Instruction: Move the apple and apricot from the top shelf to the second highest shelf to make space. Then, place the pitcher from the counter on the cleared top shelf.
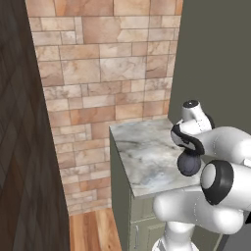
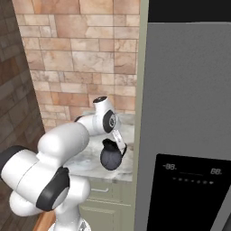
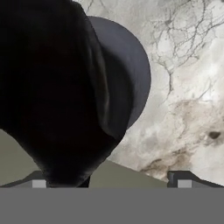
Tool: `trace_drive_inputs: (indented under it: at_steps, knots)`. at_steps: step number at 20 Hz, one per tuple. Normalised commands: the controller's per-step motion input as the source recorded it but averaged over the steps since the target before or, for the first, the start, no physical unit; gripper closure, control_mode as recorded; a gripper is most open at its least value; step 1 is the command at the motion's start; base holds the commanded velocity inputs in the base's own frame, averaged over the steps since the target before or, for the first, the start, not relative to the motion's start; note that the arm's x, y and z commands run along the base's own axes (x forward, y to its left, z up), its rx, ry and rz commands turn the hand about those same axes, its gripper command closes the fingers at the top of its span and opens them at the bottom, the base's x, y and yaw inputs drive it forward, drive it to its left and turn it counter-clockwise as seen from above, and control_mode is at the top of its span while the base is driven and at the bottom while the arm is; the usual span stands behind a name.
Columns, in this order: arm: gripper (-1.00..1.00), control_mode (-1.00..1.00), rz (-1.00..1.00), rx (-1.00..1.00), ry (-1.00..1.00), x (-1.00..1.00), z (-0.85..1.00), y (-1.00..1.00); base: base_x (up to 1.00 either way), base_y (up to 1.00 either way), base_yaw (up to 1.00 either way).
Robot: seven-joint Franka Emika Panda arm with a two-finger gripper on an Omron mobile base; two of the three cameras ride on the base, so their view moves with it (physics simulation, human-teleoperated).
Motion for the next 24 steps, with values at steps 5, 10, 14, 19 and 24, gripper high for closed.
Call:
trace_drive_inputs:
  at_steps: [5, 10, 14, 19, 24]
  knots:
    - [-1.0, -1.0, 0.0, 0.0, 0.01, 0.0, -0.19, -0.09, 0.0, 0.0, 0.0]
    - [-1.0, -1.0, 0.0, 0.0, 0.01, 0.0, -0.18, -0.01, 0.0, 0.0, 0.0]
    - [-1.0, -1.0, 0.0, 0.0, 0.02, 0.0, -0.15, 0.0, 0.0, 0.0, 0.0]
    - [1.0, -1.0, 0.0, 0.0, 0.05, -0.01, -0.15, 0.0, 0.0, 0.0, 0.0]
    - [1.0, -1.0, 0.0, 0.0, 0.03, -0.14, -0.23, 0.0, 0.0, 0.0, 0.0]
